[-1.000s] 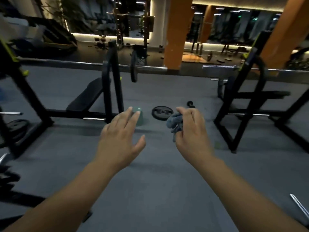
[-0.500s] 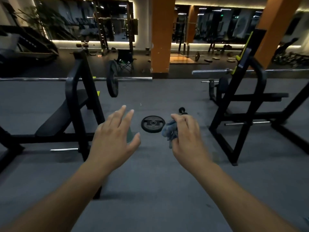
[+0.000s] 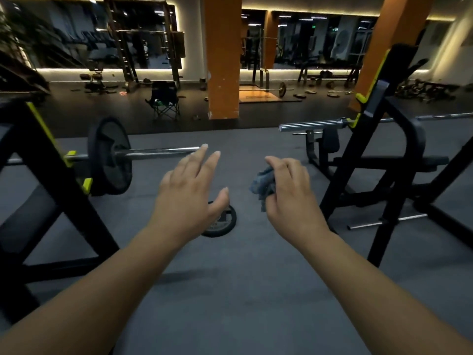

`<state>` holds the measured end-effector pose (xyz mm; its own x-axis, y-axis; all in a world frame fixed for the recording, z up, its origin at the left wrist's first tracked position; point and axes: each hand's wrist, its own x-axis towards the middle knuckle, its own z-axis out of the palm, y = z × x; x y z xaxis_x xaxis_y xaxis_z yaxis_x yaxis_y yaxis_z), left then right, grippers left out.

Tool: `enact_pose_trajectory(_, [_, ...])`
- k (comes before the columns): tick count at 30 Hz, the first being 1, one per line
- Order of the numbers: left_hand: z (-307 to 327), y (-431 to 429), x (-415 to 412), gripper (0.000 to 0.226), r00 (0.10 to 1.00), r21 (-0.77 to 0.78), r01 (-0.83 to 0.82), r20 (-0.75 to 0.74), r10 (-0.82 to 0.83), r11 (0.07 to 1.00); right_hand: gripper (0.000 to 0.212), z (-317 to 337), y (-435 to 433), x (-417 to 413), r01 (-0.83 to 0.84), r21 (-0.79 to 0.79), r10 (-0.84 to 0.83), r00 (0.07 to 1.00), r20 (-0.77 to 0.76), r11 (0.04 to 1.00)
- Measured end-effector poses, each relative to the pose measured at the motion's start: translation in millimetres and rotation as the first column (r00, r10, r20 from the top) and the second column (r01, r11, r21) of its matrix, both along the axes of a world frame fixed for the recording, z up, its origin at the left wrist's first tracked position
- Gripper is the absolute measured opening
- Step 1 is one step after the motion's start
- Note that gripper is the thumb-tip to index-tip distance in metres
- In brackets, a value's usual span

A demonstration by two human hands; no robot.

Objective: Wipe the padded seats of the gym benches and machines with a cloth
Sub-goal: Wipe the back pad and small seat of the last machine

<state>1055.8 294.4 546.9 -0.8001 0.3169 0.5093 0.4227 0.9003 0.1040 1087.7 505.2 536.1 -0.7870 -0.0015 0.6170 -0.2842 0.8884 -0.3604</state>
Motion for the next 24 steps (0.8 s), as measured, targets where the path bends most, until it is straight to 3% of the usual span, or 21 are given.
enact_pose_trajectory(9, [4.3,87.1,-253.4,0.076,0.996,0.019,-0.039,0.079,0.038,0.999,0.062,12.1,86.4,-271.8,-0.043,0.026,0.041,0.997,0.066,0.999])
enact_pose_trajectory(24, [-35.7,90.2,-699.2,0.072,0.982,0.048,-0.148,0.122,0.142,0.988,0.063,-16.0,79.2,-735.4,-0.162,0.056,0.152,0.978,0.139,0.985])
